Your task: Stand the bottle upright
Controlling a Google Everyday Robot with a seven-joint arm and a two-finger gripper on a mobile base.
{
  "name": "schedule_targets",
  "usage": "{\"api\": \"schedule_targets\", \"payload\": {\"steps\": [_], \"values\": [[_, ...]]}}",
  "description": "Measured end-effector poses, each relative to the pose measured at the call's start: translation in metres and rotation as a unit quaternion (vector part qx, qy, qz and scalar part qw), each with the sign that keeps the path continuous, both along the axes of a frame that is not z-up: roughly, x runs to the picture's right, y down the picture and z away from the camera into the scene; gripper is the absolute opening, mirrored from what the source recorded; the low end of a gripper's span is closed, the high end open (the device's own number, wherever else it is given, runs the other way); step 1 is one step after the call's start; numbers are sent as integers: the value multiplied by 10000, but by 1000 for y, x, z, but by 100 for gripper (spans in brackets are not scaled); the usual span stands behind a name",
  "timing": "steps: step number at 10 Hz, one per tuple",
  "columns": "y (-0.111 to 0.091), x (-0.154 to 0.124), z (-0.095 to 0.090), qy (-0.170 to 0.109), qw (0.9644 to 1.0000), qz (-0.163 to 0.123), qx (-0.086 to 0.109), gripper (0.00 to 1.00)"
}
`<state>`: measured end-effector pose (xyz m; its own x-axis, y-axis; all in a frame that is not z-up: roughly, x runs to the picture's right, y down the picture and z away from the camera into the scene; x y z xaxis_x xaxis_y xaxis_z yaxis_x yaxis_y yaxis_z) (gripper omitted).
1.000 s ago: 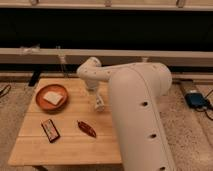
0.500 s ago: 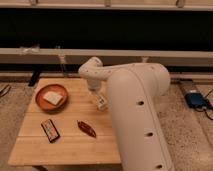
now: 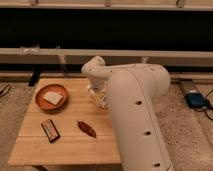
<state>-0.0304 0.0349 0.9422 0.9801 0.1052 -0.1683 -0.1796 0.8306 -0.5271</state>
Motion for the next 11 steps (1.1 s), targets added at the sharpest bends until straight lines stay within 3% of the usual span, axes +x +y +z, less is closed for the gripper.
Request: {"api": "schedule_targets", "payload": {"steps": [7,11], "values": [[-6,31,15,194,9993,-293,-151,77],[-19,5,22,-144,9981,-575,-168,77]]}}
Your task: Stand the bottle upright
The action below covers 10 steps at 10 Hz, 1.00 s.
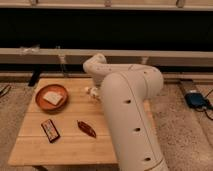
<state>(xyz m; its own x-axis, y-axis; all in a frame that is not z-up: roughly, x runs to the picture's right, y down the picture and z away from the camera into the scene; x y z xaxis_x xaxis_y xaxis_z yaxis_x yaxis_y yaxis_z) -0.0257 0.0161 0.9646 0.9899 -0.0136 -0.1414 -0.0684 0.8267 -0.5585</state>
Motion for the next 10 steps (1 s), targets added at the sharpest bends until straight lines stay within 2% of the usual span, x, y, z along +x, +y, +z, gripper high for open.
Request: {"api": "schedule_targets", "payload": {"steps": [2,4,10], "values": [[-3,-13,6,-176,9997,-160,-114,77],[-4,-34,17,-283,9981,-454,-318,77],[-2,-45,23,96,9925,-972,-733,77]]}}
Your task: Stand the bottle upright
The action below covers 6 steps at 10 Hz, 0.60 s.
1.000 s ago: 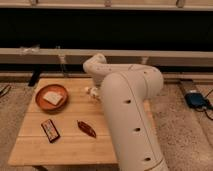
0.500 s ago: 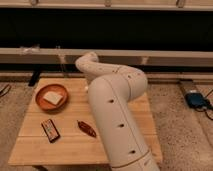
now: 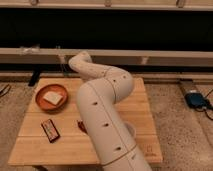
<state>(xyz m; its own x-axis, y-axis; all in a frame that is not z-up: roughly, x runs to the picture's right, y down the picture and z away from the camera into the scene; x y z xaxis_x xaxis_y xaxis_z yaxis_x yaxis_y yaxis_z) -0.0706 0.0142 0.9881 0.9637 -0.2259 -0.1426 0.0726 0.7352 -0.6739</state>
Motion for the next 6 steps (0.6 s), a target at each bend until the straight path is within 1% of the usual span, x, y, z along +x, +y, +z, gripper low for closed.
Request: {"api": "schedule_targets", "payload": {"steps": [2,6], "values": [[2,-1,-2,129,9998,-160,-48,77],[7,-5,-6,421,9977,-531,-39,77]]}}
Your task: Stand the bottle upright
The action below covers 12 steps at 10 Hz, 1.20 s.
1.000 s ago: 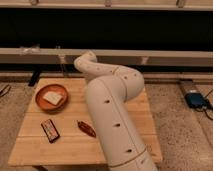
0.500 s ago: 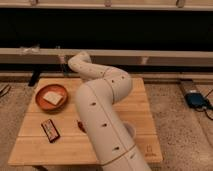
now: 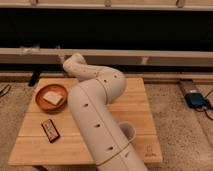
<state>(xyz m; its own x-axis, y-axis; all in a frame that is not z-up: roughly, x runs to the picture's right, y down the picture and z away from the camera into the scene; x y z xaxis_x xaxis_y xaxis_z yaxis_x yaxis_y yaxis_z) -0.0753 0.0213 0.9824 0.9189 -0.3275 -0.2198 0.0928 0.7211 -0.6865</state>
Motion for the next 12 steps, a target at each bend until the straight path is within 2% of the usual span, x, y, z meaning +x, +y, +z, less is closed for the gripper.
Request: {"api": "schedule_targets", "payload": {"steps": [6,12], "values": [[0,-9,1,248,9979,-587,117,77],[-2,-14,11,350,9925,-1150,207,77]]}}
